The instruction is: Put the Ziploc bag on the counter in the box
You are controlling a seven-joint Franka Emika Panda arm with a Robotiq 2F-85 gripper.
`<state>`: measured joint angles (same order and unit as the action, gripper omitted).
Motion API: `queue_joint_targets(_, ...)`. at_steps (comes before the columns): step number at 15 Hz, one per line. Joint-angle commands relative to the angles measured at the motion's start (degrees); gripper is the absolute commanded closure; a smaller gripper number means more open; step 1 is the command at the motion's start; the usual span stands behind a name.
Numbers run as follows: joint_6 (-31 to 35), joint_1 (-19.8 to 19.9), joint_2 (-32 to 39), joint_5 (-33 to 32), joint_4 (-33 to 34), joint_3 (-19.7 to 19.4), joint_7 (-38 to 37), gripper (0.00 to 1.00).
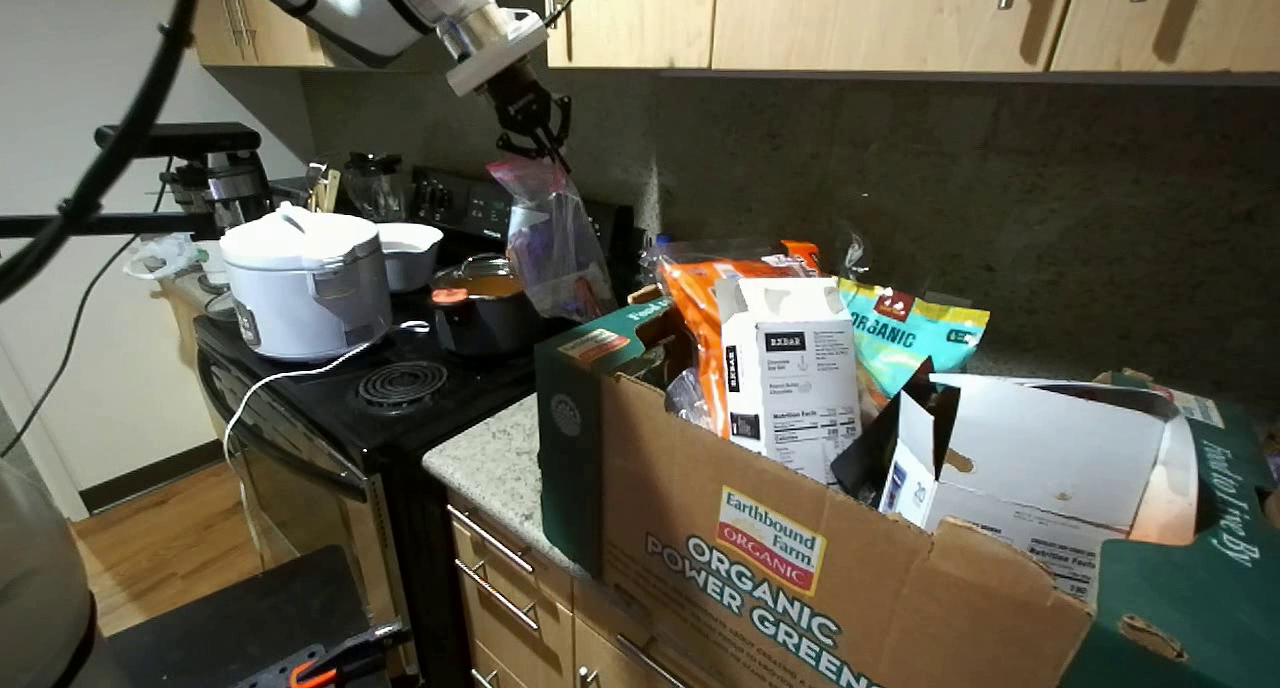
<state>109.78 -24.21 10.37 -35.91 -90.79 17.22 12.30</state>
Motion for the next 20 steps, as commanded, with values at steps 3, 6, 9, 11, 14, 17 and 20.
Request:
queue_joint_targets(3, -3.6, 1.5, -4.2, 4.2, -1.0, 0.3, 0.0, 0.99)
queue_joint_targets(6, -5.7, 2.0, -5.9, 5.9, -1.0, 0.3, -0.3, 0.99)
queue_joint_targets(9, -7.2, 2.8, -8.2, 7.4, -1.6, 0.1, -0.7, 0.99)
queue_joint_targets(11, -7.6, 3.4, -9.8, 8.2, -1.8, 0.0, -1.0, 0.99)
queue_joint_targets(14, -9.3, 4.2, -11.8, 8.8, -1.0, 0.0, -1.6, 0.99)
queue_joint_targets(17, -11.1, 5.1, -13.7, 9.1, -0.1, -0.1, -2.1, 0.99)
queue_joint_targets(20, -11.3, 6.1, -16.0, 9.1, -0.9, -0.2, -2.8, 0.99)
